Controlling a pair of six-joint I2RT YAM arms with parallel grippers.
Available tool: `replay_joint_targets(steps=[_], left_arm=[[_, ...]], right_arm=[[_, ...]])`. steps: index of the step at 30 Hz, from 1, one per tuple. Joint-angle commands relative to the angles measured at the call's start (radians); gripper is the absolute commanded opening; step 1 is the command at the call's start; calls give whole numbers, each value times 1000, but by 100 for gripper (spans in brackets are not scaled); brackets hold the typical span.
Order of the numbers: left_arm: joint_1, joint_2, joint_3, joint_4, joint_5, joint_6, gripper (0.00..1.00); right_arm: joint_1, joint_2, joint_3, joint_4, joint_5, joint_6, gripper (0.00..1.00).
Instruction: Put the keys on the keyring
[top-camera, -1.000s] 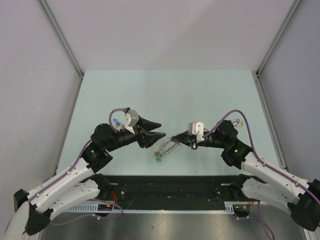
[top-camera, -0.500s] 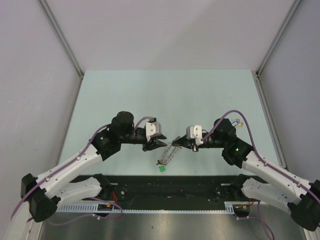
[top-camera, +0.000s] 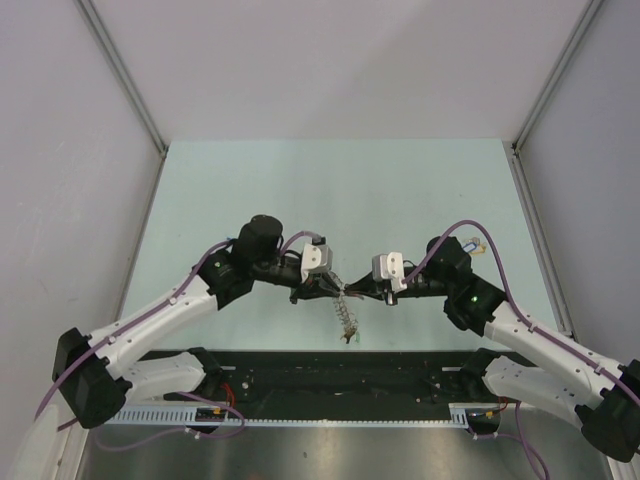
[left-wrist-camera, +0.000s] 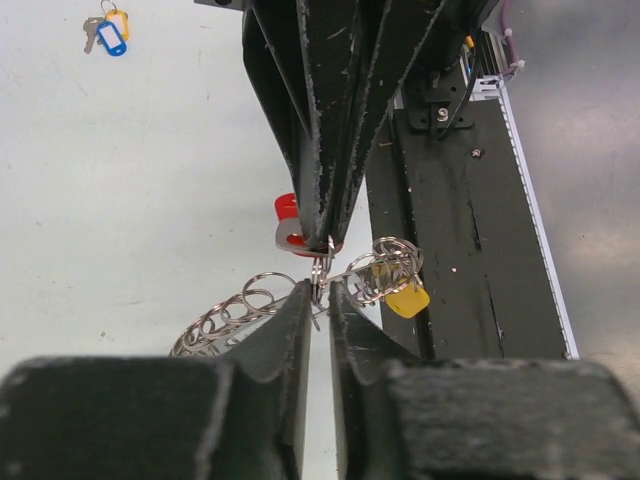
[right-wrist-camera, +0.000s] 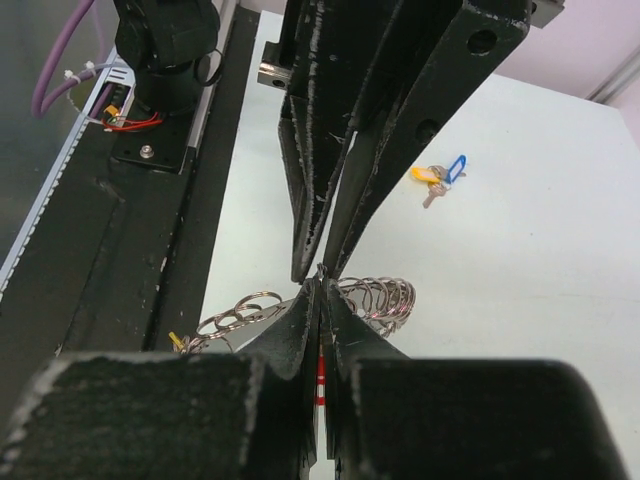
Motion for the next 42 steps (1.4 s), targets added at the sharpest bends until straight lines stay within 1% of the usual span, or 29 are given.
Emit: replay_joint_targets(steps=[1,3,6,8,11,12,14,15,17,18,19,22,27,35,37,39,42], left_arm=[[3,11,38,11,64,-15,12],[2,11,35,40,62,-47,7],[-4,6,21,76,50,-86,5],[-9,9,18,85,38,-99,0],[-10,-1,17,86,6,-125,0],[-10,-13,11,96,-46,-154,1],[-10,-61,-18,145,-100,-191,0],[-9,-79,-31,193,-155,-245,0],[-6,-118,-71,246,-206,-299,1],[-4,-150,-86,285,-224,-357,0],[-4,-170,-119,336,-270,-383,0],[-4,-224,-178,433,-336,-492,0],[-4,-251,-236,551,-330,-598,0],[-9,-254,-250,602,-307,-656,0],[-12,-254,-246,593,-303,-653,0],[-12,-253,-246,580,-300,-644,0],[-13,-253,-243,565,-297,-633,0]], right_arm=[[3,-8,60,38,-19,-10,0],[3,-8,62,38,-22,-10,0],[5,-7,63,37,-25,-8,0],[8,-8,63,30,-22,-8,0],[8,-28,63,14,2,-8,0],[8,-33,63,7,13,-7,0],[8,-49,63,-9,44,-2,0],[8,-66,62,-17,56,1,0],[8,-80,60,-29,90,7,0],[8,-92,57,-29,99,11,0],[8,-96,54,-25,108,19,0],[8,-94,46,-16,108,33,0],[20,-83,20,43,105,84,0],[48,-57,9,109,145,105,0],[49,-50,9,115,148,107,2],[52,-46,9,121,150,108,8],[52,-46,9,124,153,108,9]])
